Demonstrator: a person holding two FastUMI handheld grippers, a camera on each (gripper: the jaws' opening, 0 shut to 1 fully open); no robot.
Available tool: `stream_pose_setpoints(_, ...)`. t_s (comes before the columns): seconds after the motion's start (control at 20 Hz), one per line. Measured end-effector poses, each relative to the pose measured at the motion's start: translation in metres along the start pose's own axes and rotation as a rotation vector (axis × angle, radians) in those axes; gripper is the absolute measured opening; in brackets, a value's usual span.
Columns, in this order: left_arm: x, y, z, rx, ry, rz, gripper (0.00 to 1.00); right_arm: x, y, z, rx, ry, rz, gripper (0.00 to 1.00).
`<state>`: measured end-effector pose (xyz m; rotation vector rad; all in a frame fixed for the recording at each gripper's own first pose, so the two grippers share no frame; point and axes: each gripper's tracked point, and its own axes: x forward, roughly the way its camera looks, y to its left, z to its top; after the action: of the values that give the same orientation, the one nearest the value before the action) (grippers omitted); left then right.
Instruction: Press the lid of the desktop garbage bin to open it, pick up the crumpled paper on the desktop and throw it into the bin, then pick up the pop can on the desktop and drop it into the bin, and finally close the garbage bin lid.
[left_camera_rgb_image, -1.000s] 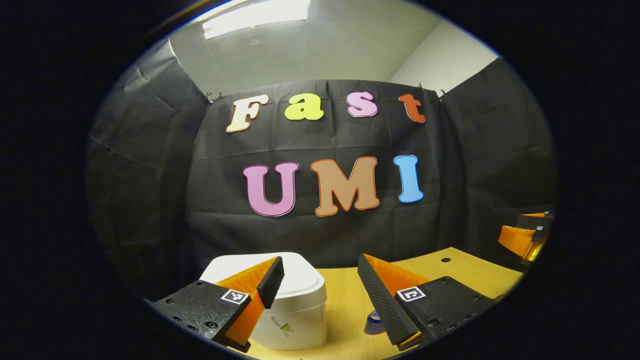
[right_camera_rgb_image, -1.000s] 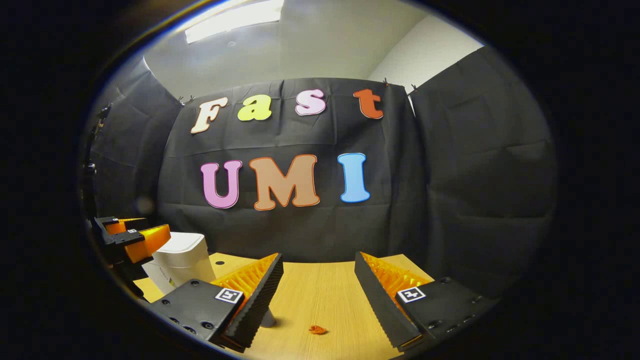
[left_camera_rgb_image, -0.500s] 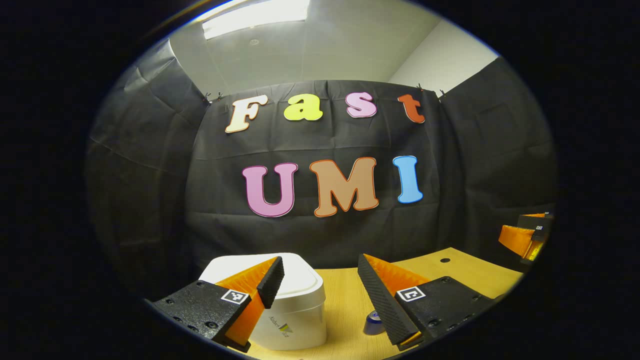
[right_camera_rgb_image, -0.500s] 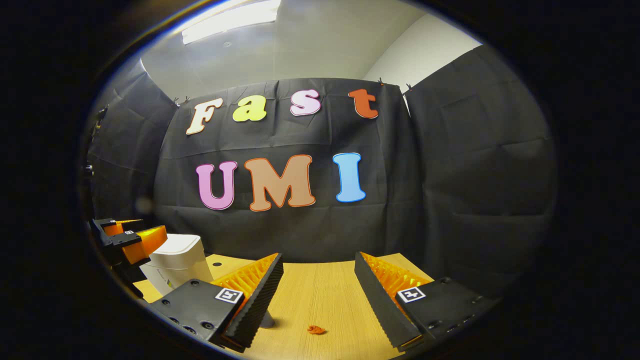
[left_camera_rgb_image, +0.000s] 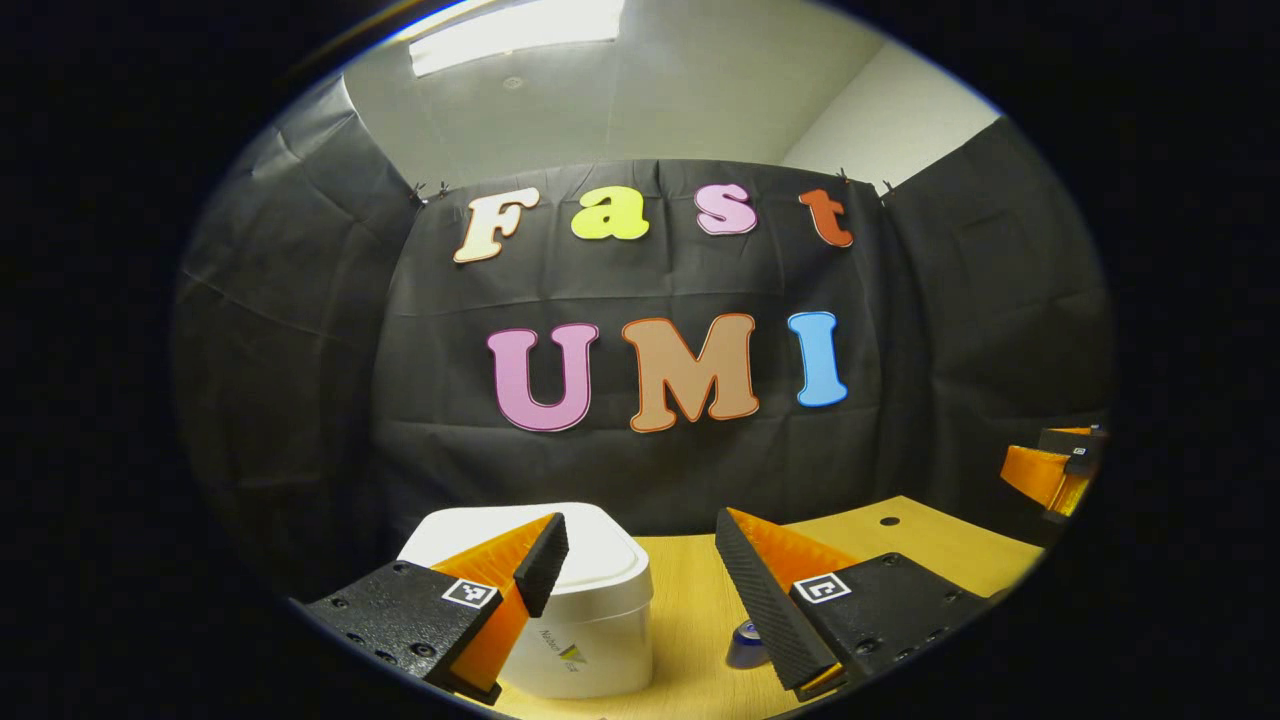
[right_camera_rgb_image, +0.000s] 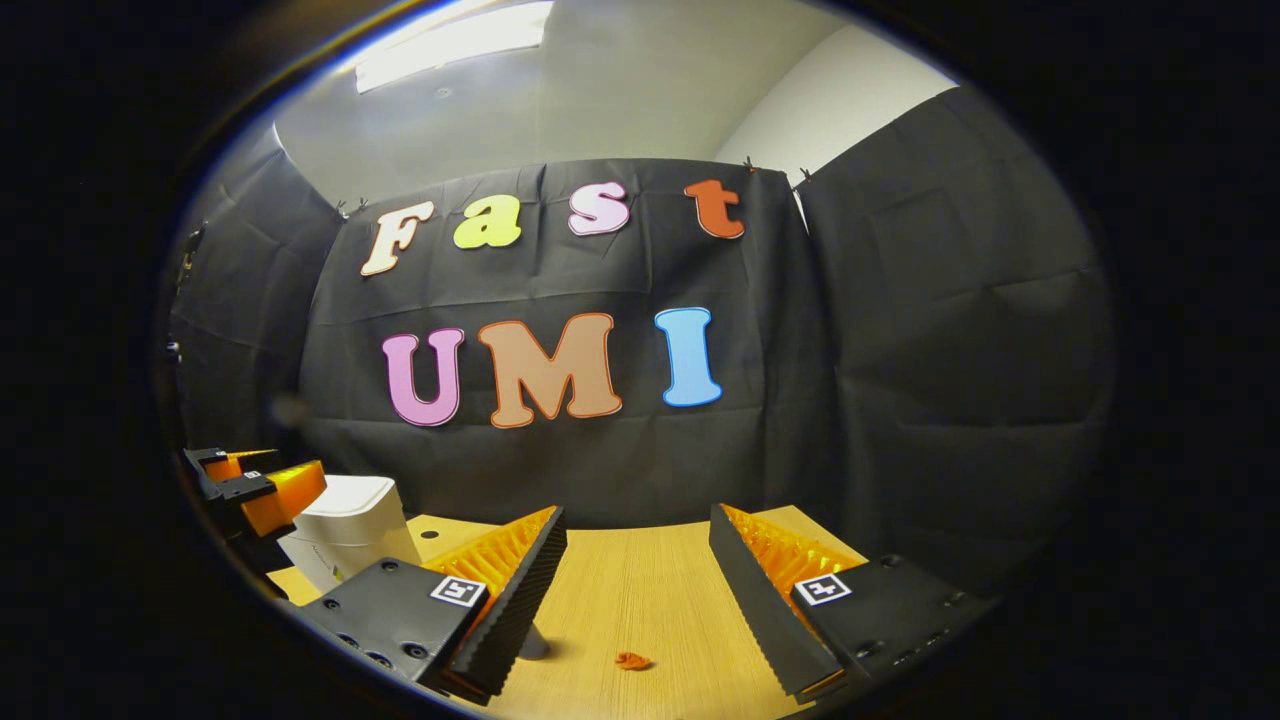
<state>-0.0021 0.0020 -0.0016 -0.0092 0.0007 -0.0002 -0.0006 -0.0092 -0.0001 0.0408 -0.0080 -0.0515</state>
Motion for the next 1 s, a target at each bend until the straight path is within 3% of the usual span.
stream_pose_setpoints(0.3,0.001,0.000,-0.001,0.009,0.005,-0.001,0.91,0.000,0.000,-0.002,0.000,0.006,-0.003,0.96)
stream_pose_setpoints(0.35,0.001,-0.001,-0.001,0.008,0.004,-0.005,0.95,-0.001,0.000,-0.004,0.003,0.009,-0.002,0.96)
stream_pose_setpoints(1.0,0.007,0.016,0.000,0.017,-0.007,0.040,0.92,0.006,0.003,-0.007,0.001,0.021,0.012,0.96)
